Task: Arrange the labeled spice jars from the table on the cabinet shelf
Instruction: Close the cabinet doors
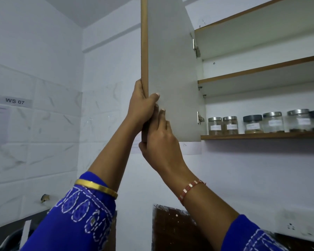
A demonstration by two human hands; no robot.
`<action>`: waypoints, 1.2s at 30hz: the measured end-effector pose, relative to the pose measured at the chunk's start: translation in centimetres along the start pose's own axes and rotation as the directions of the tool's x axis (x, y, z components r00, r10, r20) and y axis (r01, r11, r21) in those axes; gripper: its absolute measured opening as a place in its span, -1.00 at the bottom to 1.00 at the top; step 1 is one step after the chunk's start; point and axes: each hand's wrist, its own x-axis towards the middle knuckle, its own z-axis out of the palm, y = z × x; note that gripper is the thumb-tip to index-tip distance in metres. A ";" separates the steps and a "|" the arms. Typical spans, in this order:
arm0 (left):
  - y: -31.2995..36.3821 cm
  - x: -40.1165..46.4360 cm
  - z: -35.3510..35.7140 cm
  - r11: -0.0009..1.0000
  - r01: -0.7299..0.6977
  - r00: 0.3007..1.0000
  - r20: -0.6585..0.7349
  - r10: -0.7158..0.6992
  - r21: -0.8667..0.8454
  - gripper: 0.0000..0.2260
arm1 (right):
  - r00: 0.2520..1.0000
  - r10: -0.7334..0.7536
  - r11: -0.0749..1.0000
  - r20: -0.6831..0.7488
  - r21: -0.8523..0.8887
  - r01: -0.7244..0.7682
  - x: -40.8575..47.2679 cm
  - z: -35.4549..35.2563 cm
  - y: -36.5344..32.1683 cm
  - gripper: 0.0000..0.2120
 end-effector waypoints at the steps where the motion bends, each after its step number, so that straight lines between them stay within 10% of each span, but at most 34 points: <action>1: 0.5 -0.3 0.6 1.000 -0.008 1.000 -0.001 0.008 0.005 -0.69 | 1.000 0.016 0.999 -0.020 0.031 -0.015 -0.4 -0.5 0.2 -0.18; 17: 10.3 -5.7 19.5 0.983 -0.080 0.997 0.020 0.078 0.165 -0.40 | 0.958 0.247 0.917 -0.145 0.354 -0.183 -6.7 -13.5 13.7 -0.55; 36: 7.2 -5.9 39.1 0.914 -0.174 0.904 0.428 0.000 0.367 -0.21 | 0.821 0.570 0.635 0.030 0.618 -0.464 -8.1 -18.3 35.7 -0.66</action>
